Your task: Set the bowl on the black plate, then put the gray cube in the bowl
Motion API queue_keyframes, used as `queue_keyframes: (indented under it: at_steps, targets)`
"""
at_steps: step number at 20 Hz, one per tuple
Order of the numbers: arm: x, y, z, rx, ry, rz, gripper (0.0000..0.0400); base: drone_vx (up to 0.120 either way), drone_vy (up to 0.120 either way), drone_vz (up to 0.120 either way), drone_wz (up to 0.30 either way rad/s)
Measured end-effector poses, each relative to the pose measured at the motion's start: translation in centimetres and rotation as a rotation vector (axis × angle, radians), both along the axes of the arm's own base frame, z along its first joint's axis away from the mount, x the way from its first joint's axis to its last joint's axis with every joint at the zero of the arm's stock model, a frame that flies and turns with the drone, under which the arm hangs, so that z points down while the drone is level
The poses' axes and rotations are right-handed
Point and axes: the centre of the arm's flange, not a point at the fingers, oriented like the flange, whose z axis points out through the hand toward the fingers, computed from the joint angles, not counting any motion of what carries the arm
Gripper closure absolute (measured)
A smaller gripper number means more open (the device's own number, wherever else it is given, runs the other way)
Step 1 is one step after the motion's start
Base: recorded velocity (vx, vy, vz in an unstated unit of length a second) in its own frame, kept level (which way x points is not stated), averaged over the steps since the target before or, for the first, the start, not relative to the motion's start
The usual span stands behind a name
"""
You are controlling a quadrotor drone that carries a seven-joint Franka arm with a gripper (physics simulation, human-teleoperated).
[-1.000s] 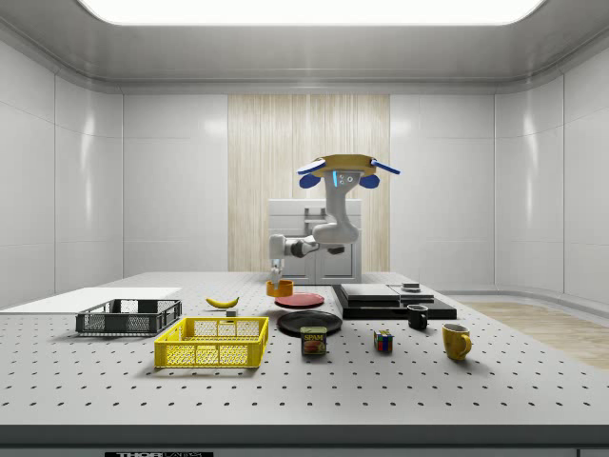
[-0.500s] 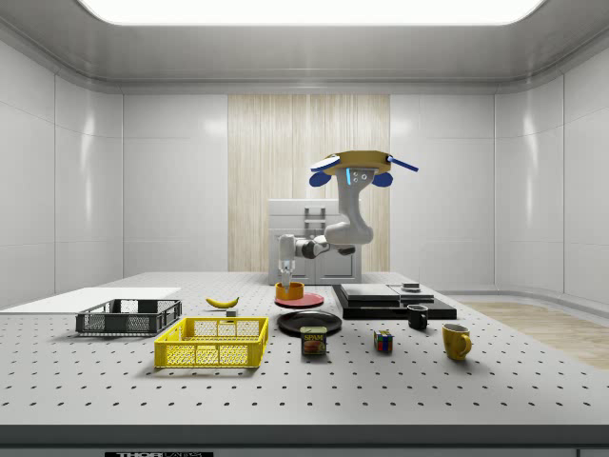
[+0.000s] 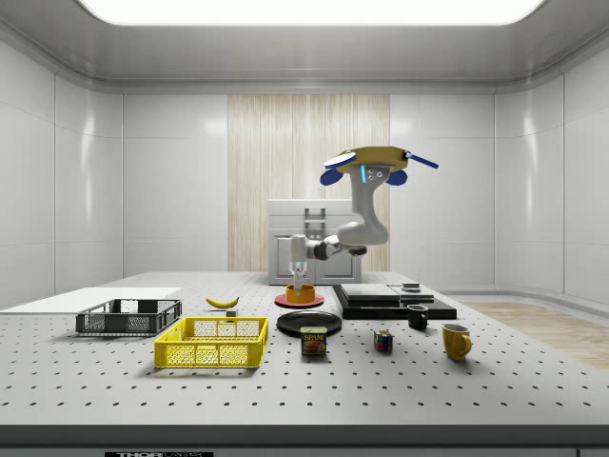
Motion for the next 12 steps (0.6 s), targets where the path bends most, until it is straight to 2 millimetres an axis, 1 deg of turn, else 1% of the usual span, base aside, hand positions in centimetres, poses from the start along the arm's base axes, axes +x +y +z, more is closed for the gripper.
queue_keyframes:
  at_steps: [3,6,8,11,12]
  targets:
    - [0.00,0.00,0.00,0.000,0.000,0.000,0.0300,-0.013,0.120,0.000,0.000]
    - [0.00,0.00,0.00,0.000,0.000,0.000,0.0300,0.000,0.120,-0.120,0.000]
    - [0.00,0.00,0.00,0.000,0.000,0.000,0.0300,0.000,0.120,-0.020,0.000]
    - [0.00,0.00,0.00,0.000,0.000,0.000,0.0300,0.000,0.013,0.000,0.000]
    - [0.00,0.00,0.00,0.000,0.000,0.000,0.0300,-0.080,0.000,0.000,0.000]
